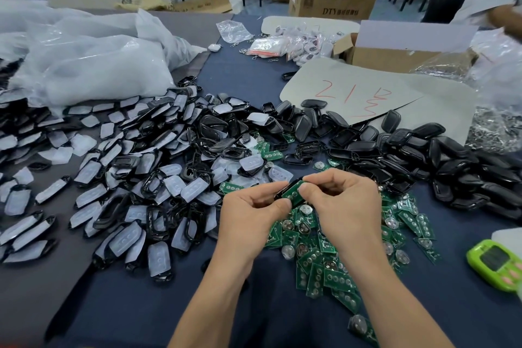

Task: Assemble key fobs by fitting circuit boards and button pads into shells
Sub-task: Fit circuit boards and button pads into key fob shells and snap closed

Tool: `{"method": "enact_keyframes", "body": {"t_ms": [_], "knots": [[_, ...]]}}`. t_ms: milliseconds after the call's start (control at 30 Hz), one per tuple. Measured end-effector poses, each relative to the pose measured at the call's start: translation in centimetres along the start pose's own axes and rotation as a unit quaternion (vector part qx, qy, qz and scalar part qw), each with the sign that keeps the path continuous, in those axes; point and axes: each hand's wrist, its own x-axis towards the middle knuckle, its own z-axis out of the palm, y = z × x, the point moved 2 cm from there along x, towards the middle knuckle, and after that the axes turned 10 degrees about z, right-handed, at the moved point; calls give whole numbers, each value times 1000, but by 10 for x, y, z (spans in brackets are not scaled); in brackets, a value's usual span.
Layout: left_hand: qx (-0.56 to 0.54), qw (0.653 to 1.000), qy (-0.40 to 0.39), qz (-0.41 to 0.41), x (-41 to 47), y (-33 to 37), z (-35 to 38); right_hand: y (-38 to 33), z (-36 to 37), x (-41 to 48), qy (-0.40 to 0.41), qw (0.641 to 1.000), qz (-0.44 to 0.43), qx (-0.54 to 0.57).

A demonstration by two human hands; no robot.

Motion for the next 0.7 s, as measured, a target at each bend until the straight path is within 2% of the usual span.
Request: {"method": "enact_keyframes", "body": {"t_ms": [367,533,700], "knots": [[68,997,31,2,-3,-4,5,15,2,-2,7,999,23,28],[72,997,37,5,-2,-1,3,10,3,-4,10,1000,28,9],[67,996,61,13,-2,0,2,-1,1,-9,11,998,3,-58]]}}
